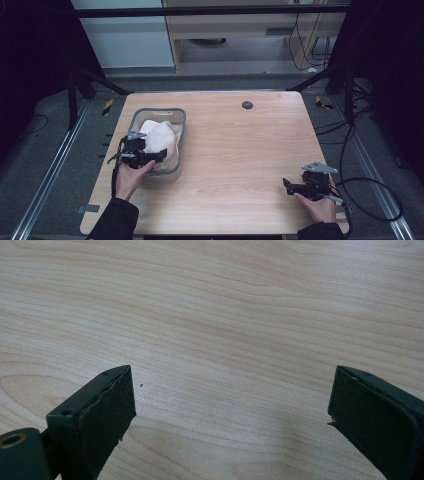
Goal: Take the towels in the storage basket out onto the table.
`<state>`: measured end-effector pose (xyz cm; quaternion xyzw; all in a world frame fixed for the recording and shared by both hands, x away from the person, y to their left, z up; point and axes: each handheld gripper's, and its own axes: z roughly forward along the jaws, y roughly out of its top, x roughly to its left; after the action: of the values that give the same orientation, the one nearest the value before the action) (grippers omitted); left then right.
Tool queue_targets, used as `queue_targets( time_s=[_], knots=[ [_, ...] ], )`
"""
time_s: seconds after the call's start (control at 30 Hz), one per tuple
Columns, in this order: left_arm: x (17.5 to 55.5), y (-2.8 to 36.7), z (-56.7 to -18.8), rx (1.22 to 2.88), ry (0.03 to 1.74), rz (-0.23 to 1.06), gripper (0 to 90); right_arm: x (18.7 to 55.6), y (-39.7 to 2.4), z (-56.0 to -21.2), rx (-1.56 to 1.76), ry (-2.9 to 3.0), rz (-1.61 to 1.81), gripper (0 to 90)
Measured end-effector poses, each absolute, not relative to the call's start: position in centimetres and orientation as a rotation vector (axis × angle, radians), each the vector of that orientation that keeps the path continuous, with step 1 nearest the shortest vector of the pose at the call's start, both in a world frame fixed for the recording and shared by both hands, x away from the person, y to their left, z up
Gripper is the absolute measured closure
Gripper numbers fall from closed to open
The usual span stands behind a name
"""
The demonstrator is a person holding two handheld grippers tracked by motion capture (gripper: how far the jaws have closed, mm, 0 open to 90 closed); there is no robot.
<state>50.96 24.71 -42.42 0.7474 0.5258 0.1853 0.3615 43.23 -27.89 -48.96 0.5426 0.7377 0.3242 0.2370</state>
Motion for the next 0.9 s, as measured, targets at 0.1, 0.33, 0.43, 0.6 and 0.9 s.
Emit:
queue_targets(
  time_s=[0.1, 0.33, 0.43, 0.6, 0.9],
  knots=[
    [51.0, 24.7, -42.5, 1.94, 1.378, 0.474, 15.6, 43.2, -27.9, -49.0, 1.484, 2.024, 0.886, 4.9],
    [51.0, 24.7, -42.3, 1.951, 1.423, 0.47, 30.5, 43.3, -27.8, -49.0, 1.49, 2.034, 0.886, 4.9],
    [50.9, 24.7, -42.3, 1.951, 1.421, 0.471, 36.6, 43.3, -27.8, -49.0, 1.489, 2.038, 0.886, 4.9],
    [50.7, 25.0, -42.2, 1.935, 1.394, 0.477, 53.6, 43.3, -27.8, -49.1, 1.485, 2.047, 0.88, 4.9],
    [50.0, 26.0, -41.1, 1.865, 1.356, 0.502, 64.4, 43.4, -27.8, -49.1, 1.487, 2.055, 0.879, 5.0]
  ],
)
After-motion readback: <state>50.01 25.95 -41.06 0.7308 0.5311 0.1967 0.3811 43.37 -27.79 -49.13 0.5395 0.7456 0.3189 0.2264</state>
